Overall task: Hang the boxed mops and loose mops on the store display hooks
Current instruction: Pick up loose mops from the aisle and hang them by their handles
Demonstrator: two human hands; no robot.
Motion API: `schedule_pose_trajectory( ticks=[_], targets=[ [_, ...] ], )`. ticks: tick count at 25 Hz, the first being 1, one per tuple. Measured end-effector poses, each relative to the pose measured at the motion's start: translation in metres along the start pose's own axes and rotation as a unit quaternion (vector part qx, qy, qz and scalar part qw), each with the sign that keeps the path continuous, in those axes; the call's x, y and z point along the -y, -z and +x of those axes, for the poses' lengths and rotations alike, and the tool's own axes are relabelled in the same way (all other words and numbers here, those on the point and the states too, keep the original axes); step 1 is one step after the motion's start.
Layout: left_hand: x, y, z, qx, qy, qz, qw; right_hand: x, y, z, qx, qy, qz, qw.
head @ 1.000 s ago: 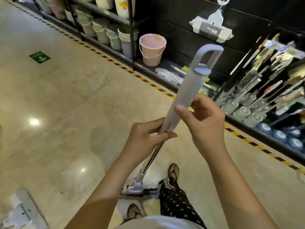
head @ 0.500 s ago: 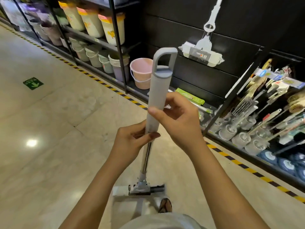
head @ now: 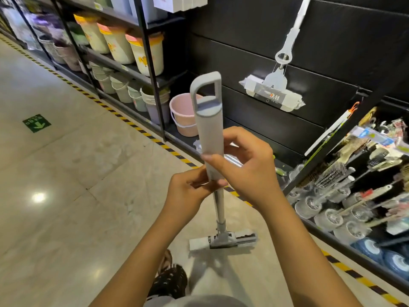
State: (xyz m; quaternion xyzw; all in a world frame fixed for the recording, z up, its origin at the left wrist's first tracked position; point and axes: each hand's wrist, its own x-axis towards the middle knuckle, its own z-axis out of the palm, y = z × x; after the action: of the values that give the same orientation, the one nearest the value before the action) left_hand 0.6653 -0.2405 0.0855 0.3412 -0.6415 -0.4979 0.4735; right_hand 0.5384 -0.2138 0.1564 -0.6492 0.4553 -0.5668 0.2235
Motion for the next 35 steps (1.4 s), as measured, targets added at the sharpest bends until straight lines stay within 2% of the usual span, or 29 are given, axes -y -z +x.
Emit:
schedule_pose_trajectory(
  ticks=[3,6,12,20,28,35],
  targets=[
    [0.019,0.002,0.061,0.035,-0.016,-0.003,0.999,-0.031,0.002,0.046,-0.04,0.005,-0.034,0.999],
    [0.032,0.003,0.128,0.089,-0.022,-0.025,0.995,-0.06,0.004,0.093,-0.109,-0.028,-0.029,0.993],
    [0.066,0.027,0.266,0.203,0.027,-0.051,0.977,-0.116,-0.004,0.196,-0.213,-0.07,-0.063,0.973],
    [0.059,0.038,0.369,0.241,-0.016,-0.099,0.965,-0.144,-0.008,0.281,-0.352,-0.029,-0.063,0.934],
    [-0.003,0.025,0.505,0.21,-0.132,-0.119,0.961,-0.132,0.049,0.426,-0.355,0.072,-0.074,0.929],
    [-0.067,-0.006,0.635,0.164,-0.175,-0.107,0.965,-0.129,0.113,0.568,-0.32,0.151,-0.052,0.934]
  ],
)
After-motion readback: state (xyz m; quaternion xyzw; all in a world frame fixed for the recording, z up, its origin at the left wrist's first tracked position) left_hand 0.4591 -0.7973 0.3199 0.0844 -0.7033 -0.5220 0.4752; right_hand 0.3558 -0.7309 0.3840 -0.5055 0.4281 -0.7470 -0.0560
